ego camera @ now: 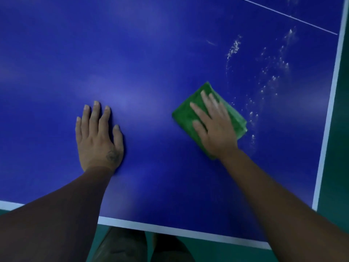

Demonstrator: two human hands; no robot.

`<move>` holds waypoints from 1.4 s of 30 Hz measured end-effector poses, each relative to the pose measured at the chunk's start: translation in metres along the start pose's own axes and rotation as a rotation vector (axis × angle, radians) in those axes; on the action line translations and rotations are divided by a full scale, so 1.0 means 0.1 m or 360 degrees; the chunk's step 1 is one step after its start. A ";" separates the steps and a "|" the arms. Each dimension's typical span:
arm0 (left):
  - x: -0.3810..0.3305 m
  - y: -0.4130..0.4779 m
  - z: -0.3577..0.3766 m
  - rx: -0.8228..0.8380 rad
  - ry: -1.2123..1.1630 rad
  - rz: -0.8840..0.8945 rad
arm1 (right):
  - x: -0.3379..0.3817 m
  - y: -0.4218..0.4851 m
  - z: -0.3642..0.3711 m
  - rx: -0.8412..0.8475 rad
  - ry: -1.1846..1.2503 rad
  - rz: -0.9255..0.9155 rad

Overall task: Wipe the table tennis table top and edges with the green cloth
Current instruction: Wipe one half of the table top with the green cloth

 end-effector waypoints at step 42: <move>-0.76 -0.95 0.53 0.0223 0.0144 0.0061 | -0.56 -2.31 0.64 -0.0098 -0.0130 0.0287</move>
Point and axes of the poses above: each hand's wrist, its own y-axis towards the middle knuckle, its own z-axis out of the palm, x = y × z, the point moved 6 cm from there along y, towards the middle knuckle, and after that the axes turned 14 degrees about x, right-handed, at the moved point
